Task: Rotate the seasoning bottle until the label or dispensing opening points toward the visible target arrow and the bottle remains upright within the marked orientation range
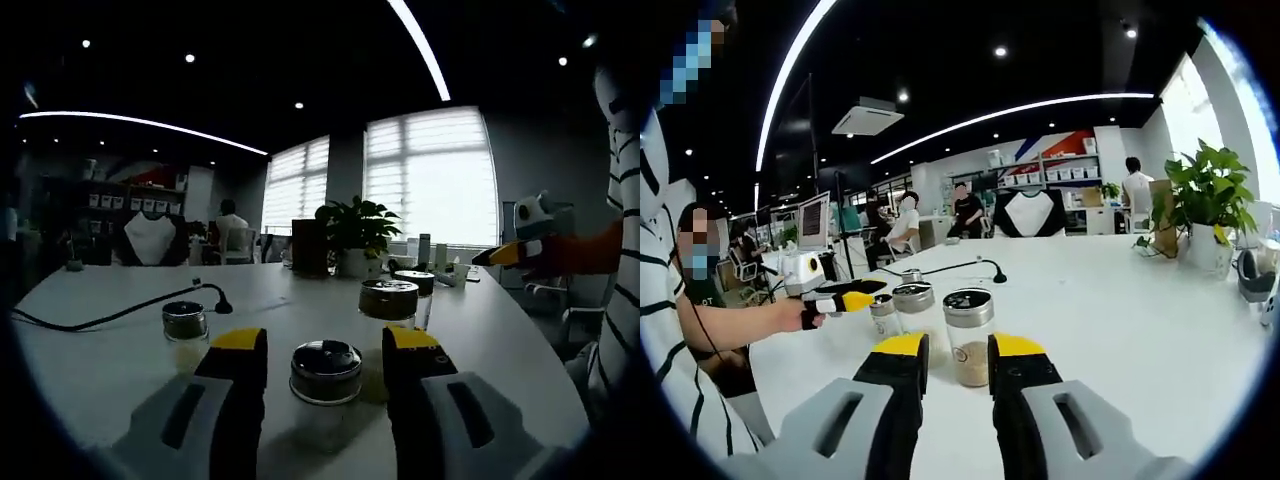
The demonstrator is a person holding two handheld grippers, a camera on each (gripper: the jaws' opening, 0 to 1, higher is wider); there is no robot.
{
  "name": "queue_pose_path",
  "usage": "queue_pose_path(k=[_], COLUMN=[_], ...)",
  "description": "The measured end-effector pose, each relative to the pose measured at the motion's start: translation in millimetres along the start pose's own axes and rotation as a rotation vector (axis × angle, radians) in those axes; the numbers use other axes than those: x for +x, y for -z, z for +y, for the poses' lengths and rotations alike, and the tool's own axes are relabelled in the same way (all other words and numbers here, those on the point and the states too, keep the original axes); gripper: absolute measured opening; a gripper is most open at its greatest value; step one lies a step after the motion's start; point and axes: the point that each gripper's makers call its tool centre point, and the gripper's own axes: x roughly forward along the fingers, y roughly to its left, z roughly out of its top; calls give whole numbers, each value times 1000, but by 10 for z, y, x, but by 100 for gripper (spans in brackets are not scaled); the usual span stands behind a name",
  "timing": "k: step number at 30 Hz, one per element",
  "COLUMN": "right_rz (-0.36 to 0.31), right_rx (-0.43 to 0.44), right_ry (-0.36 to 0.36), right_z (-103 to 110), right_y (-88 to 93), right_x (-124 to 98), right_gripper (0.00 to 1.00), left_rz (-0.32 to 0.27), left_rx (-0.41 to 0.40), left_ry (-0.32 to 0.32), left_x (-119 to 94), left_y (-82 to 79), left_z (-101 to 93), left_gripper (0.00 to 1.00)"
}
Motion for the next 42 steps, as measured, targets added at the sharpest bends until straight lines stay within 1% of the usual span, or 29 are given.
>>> queue_pose_path(k=[2, 3, 4, 7, 8, 9, 10, 11, 13, 16, 21, 24, 28, 34, 42], right_rz=[2, 3, 2, 1, -2, -4, -4, -4, 2, 3, 3, 4, 0, -11, -10], right_rx=[0, -1, -2, 1, 1, 3, 3, 0, -15, -5, -7, -8, 0, 3, 12], right_ry=[0, 1, 2, 8, 10, 12, 13, 14, 19, 14, -6, -14, -26, -44, -31], right_z=[-1, -3, -6, -18, -23, -27, -30, -34, -50, -56, -25, -20, -29, -14, -75], right_y=[8, 9, 9, 7, 2, 1, 1, 4, 23, 29, 7, 12, 19, -1, 40], right_x=[-6, -10, -15, -33, -39, -44, -46, -49, -53, -48, -8, 22, 63, 59, 26], right_gripper=[22, 22, 22, 22, 22, 21, 21, 21, 20, 20, 20, 20, 20, 20, 20], left_rz=[9, 6, -1, -16, -13, -12, 10, 6, 2, 16, 35, 37, 33, 21, 19], left_rx=[14, 23, 25, 10, 8, -3, -16, -13, -14, 10, 4, 1, -1, 1, -2], left_ry=[-9, -27, -30, -30, -28, -19, 14, 16, 51, 69, 106, 127, 135, 140, 156], left_x=[24, 28, 28, 41, 49, 55, 63, 64, 65, 56, 61, 57, 62, 89, 87], left_y=[25, 17, 3, -24, -16, -9, 21, 13, 21, 36, 47, 50, 52, 41, 24], left_z=[-2, 22, 37, 77, 92, 93, 57, 59, 10, 1, 0, 0, -12, -16, -8], left_gripper=[46, 46, 46, 39, 38, 38, 37, 35, 31, 31, 31, 31, 31, 31, 31])
